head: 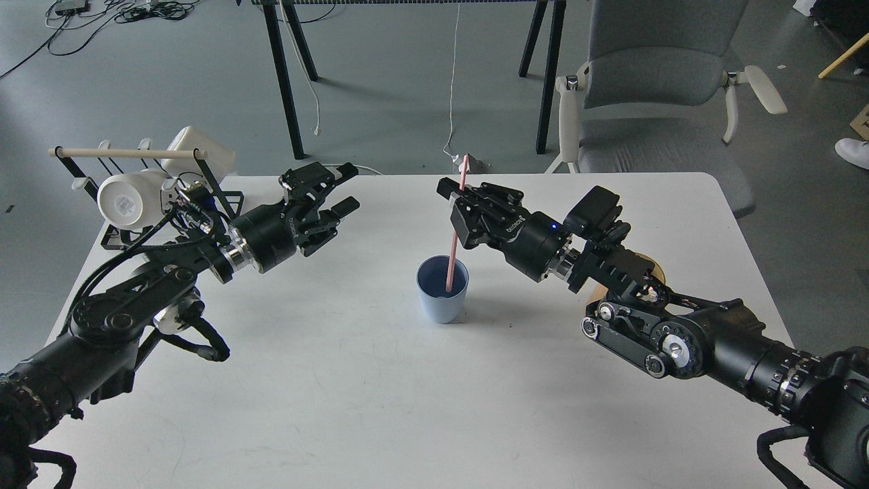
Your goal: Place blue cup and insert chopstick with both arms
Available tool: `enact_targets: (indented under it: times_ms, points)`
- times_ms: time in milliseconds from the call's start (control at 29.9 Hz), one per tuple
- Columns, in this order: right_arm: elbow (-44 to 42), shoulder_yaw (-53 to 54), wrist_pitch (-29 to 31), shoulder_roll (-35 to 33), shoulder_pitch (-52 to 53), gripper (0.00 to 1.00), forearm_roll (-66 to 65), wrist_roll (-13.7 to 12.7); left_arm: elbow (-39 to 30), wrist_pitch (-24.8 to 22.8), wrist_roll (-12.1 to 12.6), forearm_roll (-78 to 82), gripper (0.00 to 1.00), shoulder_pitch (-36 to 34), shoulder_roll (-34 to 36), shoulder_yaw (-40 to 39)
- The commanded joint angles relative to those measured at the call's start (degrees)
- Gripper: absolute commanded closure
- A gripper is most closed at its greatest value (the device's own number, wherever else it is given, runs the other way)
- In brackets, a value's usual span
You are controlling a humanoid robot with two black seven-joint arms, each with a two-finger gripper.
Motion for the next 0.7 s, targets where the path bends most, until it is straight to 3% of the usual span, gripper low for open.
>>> enact_targets:
  times_ms: [0,33,201,334,535,668]
  points:
    - [-0.43,0.04,0.0,0.4,0.01,0.61,0.02,0.0,0.0,0.0,0.0,-0.01,0.31,0.0,-0.09,-0.02]
    - [-0.43,0.04,0.0,0.4,0.01,0.48,0.02,0.0,0.0,0.0,0.0,-0.01,0.31,0.0,-0.09,-0.02]
    - [0.01,0.39,0.0,0.49,0.19,0.22,0.99,0.0,0.0,0.0,0.0,-0.01,0.31,0.0,-0.09,-0.02]
    - [0.71,1.09,0.0,0.32,0.1,0.12,4.32,0.0,0.0,0.0,0.0,-0.01,0.31,-0.09,0.0,-0.11]
    - [7.64,3.63,0.0,-1.35,0.01,0.11,17.4,0.0,-0.08,0.0,0.0,-0.01,0.31,-0.09,0.0,-0.19]
    - [13.53,6.97,0.0,-3.63,-0.07,0.22,26.8,0.0,-0.43,0.0,0.0,-1.75,0.31,-0.44,-0.35,-2.29]
